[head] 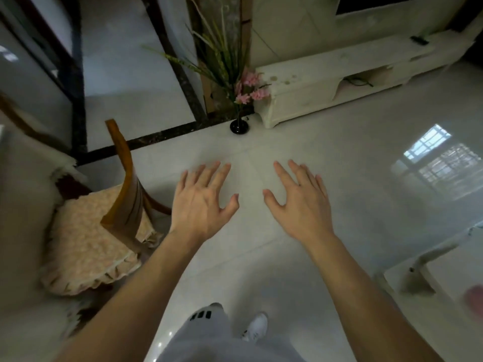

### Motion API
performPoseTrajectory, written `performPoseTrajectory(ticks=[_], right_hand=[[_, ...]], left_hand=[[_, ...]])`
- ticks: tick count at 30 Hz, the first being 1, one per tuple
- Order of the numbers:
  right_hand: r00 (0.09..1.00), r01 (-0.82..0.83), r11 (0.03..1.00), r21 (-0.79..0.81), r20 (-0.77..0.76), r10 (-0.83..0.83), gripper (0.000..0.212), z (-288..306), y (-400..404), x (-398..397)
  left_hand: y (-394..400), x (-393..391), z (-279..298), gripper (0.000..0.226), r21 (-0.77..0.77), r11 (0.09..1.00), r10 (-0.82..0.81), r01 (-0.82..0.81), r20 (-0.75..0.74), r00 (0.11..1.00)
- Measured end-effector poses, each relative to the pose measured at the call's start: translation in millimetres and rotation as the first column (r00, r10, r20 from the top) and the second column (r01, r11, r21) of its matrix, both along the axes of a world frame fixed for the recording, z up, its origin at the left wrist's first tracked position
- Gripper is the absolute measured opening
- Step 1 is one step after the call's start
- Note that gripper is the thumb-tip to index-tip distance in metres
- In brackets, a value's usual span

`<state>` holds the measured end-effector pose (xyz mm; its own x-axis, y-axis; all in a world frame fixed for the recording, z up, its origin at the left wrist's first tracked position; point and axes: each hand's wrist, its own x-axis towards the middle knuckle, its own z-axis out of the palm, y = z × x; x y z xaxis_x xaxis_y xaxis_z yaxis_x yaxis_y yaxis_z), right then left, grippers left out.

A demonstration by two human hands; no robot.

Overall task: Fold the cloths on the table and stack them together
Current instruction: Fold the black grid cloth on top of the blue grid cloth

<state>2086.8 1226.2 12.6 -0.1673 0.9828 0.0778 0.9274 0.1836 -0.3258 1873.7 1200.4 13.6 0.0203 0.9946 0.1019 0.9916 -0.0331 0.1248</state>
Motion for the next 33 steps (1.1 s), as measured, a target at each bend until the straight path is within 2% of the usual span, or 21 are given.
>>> performPoseTrajectory(ticks=[9, 16, 26, 33], right_hand=[[0.977, -0.214, 0.977, 0.0, 0.026, 0.214, 0.07, -10.0, 68.4, -50.9], [0.948, -0.316, 0.949, -0.024, 0.043, 0.316, 0.072, -22.0, 131.5, -108.0], [0.911, -0.407, 0.913, -0.032, 0.063, 0.408, 0.068, -16.3, 257.3, -219.3], [0.896, -0.441, 0.897, -0.032, 0.051, 0.442, 0.073, -9.2, 319.2, -283.9]], left_hand=[[23.6, -44.3, -6.2, 0.071, 0.014, 0.98, 0.197, -0.197, -0.004, 0.98], [74.0, -89.3, -23.4, 0.07, 0.029, 0.953, 0.301, -0.301, 0.01, 0.953], [184.0, -187.5, -18.7, 0.072, 0.052, 0.921, 0.382, -0.386, 0.081, 0.921], [244.2, -243.1, -13.3, 0.071, 0.105, 0.906, 0.407, -0.411, 0.06, 0.912]])
